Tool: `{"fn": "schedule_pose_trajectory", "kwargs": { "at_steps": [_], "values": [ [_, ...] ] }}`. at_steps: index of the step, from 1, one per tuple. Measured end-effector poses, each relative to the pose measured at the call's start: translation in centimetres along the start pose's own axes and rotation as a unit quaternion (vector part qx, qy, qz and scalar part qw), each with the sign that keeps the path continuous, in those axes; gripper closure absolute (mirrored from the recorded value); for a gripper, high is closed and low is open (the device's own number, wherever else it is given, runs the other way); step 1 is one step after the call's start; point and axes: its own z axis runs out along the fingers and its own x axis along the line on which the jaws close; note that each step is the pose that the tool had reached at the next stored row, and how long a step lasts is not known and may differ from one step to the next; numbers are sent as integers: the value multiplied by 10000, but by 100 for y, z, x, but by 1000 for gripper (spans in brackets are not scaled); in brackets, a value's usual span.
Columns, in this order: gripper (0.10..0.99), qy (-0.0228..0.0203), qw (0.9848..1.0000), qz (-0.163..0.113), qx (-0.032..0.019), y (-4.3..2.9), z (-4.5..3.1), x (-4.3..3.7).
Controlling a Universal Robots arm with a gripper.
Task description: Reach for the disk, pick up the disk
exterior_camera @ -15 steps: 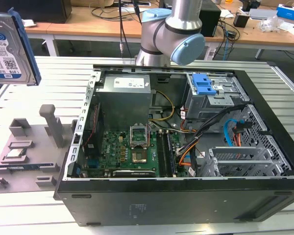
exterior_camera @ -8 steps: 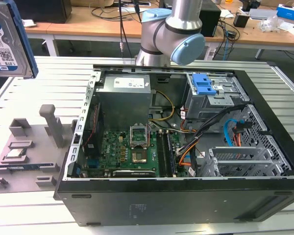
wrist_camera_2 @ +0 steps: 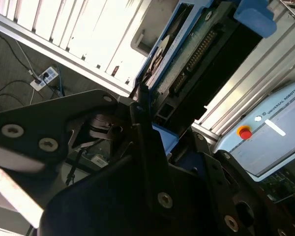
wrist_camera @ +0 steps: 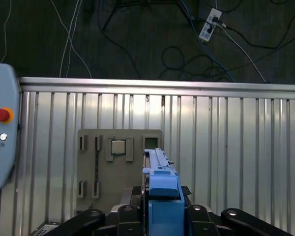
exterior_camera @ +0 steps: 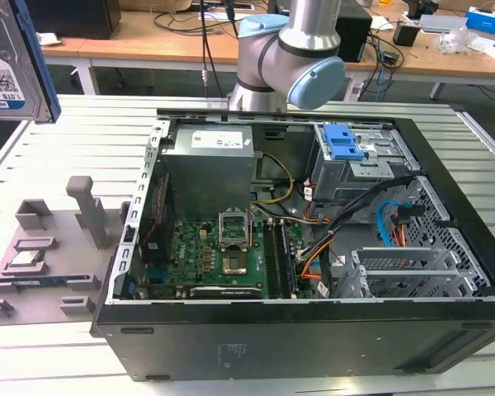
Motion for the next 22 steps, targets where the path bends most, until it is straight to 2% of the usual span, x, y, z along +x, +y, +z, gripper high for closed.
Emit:
{"fn": "schedule_pose_trajectory", "kwargs": {
  "at_steps": [5,10,15,19,22],
  "values": [
    [718,0,10000,0,-9,5,-128,1],
    [718,0,10000,0,-11,10,-204,3],
    [718,0,10000,0,-11,11,-218,3],
    [718,1,10000,0,-11,-60,-224,5],
    [718,1,10000,0,-10,-141,-229,7]
  ]
}}
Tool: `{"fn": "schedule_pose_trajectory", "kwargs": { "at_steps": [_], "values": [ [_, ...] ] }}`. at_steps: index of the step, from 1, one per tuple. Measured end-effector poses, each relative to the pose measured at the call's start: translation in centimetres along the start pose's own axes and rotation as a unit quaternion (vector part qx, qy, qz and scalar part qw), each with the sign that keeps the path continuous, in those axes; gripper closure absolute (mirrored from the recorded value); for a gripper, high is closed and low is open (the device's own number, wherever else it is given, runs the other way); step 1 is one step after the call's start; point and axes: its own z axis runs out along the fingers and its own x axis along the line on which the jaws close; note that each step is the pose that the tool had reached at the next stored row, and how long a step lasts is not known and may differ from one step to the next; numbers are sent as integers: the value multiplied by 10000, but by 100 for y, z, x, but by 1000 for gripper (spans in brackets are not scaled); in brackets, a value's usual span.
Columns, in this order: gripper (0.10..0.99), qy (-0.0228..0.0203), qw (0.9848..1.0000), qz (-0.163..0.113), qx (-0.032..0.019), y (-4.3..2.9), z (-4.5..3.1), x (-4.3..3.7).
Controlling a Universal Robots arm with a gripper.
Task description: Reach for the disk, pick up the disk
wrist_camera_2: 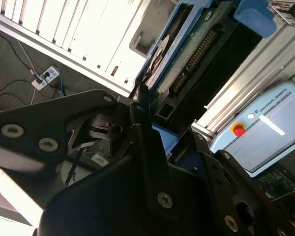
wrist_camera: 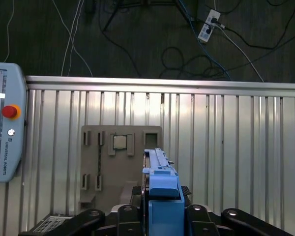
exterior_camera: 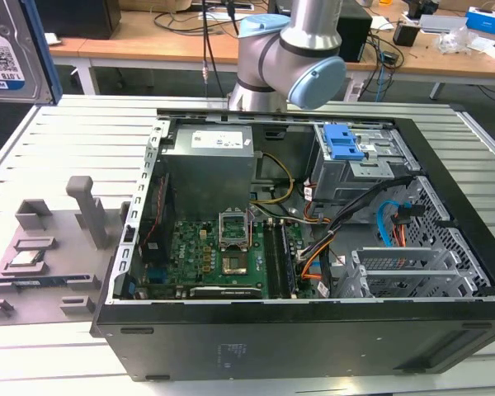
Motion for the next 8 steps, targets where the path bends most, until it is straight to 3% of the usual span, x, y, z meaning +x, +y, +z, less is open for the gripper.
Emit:
{"fn": "schedule_pose_trajectory", "kwargs": {
  "at_steps": [3,6,8],
  "values": [
    [718,1,10000,0,-1,-92,-7,3],
    [718,1,10000,0,0,-250,-18,8],
    [718,2,10000,0,0,-318,-24,10]
  ]
}}
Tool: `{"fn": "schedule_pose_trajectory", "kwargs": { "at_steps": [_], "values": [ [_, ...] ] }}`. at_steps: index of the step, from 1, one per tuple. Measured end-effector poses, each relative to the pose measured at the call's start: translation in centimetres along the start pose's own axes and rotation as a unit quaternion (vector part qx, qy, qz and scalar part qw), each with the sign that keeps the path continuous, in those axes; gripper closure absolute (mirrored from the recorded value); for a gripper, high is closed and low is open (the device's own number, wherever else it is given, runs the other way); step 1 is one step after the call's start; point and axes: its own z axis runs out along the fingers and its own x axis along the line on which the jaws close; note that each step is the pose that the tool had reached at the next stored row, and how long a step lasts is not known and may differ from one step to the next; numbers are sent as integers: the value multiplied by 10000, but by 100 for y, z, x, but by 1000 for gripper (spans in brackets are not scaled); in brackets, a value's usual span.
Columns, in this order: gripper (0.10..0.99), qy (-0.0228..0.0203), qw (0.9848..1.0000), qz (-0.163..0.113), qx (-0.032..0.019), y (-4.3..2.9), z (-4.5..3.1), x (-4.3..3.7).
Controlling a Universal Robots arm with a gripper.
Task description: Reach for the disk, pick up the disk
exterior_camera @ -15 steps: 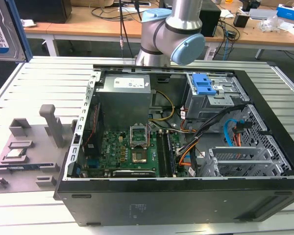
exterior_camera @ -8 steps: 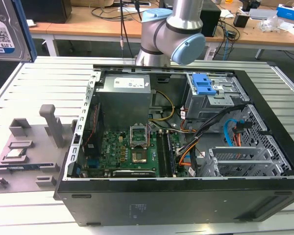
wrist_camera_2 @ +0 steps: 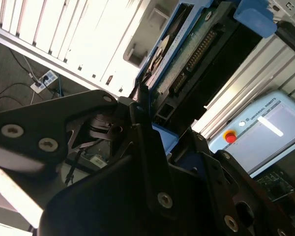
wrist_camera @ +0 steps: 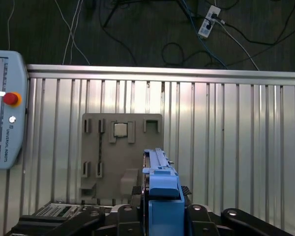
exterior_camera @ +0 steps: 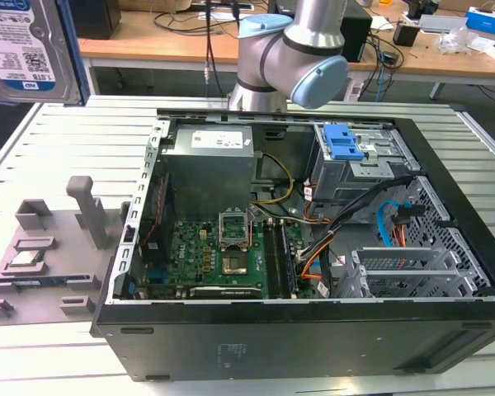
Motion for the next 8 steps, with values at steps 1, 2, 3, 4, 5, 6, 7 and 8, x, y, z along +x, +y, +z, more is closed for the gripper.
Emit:
{"fn": "schedule_pose_trajectory", "kwargs": {
  "at_steps": [1,2,3,4,5,6,7,8],
  "values": [
    [718,0,10000,0,0,-33,-2,1],
    [718,0,10000,0,0,-58,-4,2],
    [718,0,10000,-1,0,-95,-7,3],
    [718,0,10000,0,1,-121,-8,4],
    [718,1,10000,0,0,-169,-13,5],
    [718,1,10000,0,0,-199,-15,6],
    [718,1,10000,0,0,-226,-17,7],
    [718,1,10000,0,0,-282,-20,9]
  ]
}}
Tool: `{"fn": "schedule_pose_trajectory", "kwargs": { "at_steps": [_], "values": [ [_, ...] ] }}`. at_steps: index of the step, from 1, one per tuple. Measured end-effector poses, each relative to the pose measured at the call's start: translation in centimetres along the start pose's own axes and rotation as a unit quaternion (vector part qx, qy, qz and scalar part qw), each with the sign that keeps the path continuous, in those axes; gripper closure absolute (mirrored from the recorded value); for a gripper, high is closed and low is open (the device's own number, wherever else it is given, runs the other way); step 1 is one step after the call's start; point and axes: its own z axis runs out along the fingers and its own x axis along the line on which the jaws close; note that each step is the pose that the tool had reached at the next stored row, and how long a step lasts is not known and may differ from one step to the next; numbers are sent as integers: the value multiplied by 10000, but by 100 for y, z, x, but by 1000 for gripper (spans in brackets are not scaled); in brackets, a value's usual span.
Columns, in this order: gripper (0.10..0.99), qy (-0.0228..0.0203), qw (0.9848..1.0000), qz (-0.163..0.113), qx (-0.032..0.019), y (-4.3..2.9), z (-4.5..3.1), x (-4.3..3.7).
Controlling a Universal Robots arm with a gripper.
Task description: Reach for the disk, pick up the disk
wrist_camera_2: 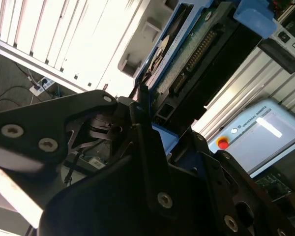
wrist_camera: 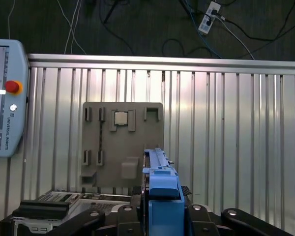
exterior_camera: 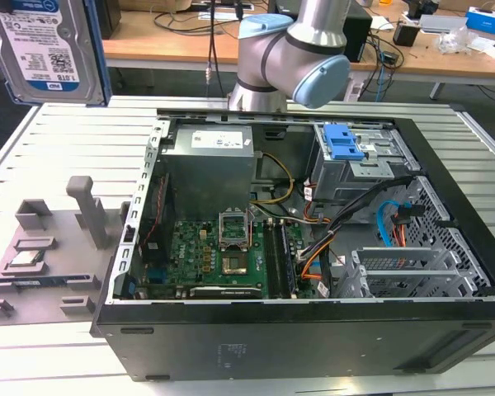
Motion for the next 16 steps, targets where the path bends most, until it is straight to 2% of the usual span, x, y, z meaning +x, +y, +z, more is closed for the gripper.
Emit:
{"fn": "schedule_pose_trajectory", "kwargs": {
  "at_steps": [2,5,6,11,16],
  "values": [
    [718,0,10000,1,0,-104,-8,3],
    [718,0,10000,0,0,-210,-16,6],
    [718,0,10000,0,0,-268,-19,8],
    [718,0,10000,1,0,-407,-30,12],
    [718,0,10000,0,0,-580,-43,18]
  ]
}}
